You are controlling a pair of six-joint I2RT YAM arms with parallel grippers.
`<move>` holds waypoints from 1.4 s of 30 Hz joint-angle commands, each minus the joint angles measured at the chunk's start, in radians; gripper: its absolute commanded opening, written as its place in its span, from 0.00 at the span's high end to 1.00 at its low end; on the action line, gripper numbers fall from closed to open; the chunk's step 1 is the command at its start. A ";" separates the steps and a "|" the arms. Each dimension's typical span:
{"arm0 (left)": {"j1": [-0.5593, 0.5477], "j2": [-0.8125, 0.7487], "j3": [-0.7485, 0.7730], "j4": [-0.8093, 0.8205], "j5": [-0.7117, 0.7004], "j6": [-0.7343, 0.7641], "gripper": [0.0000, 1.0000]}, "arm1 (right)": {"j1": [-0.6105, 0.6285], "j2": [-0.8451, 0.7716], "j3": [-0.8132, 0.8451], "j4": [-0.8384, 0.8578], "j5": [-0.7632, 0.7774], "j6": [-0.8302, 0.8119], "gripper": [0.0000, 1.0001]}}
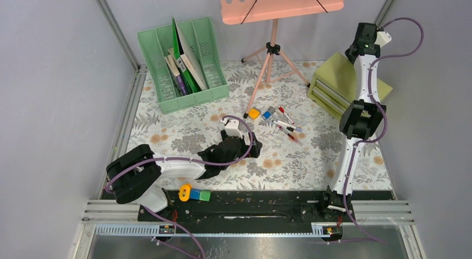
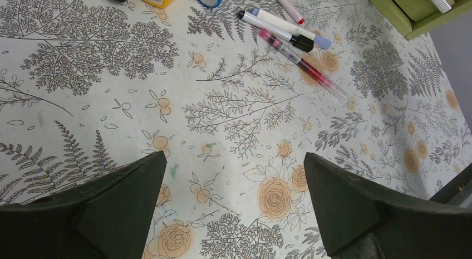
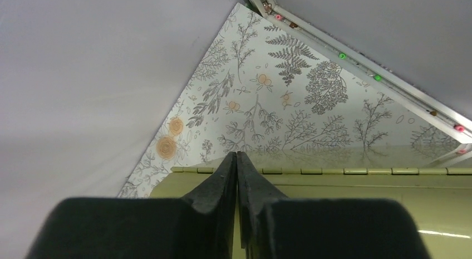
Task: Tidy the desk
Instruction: Move the storage box to the center of the board.
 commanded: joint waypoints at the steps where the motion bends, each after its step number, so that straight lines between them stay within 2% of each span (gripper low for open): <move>1: 0.000 -0.024 0.018 0.034 -0.031 0.008 0.03 | -0.001 0.008 -0.060 -0.108 -0.097 0.035 0.95; 4: 0.000 -0.030 0.015 0.035 -0.032 0.009 0.03 | -0.002 -0.012 -0.095 -0.116 -0.144 0.039 1.00; 15: 0.000 -0.073 -0.023 0.063 -0.077 0.002 0.02 | -0.001 -0.047 -0.138 -0.203 -0.304 0.047 1.00; 22: 0.000 -0.091 -0.043 0.080 -0.093 0.000 0.03 | 0.003 -0.010 -0.047 -0.326 -0.371 0.022 1.00; 27: -0.001 -0.103 -0.054 0.086 -0.106 -0.001 0.03 | 0.012 -0.029 -0.110 -0.347 -0.429 0.004 1.00; 35: -0.001 -0.107 -0.059 0.086 -0.116 -0.006 0.02 | 0.041 -0.145 -0.227 -0.328 -0.400 -0.058 1.00; 39: -0.001 -0.104 -0.058 0.088 -0.117 -0.008 0.02 | 0.054 -0.209 -0.213 -0.328 -0.324 -0.099 0.97; 42: -0.001 -0.099 -0.055 0.088 -0.115 -0.008 0.02 | 0.062 -0.300 -0.274 -0.260 -0.263 -0.113 0.96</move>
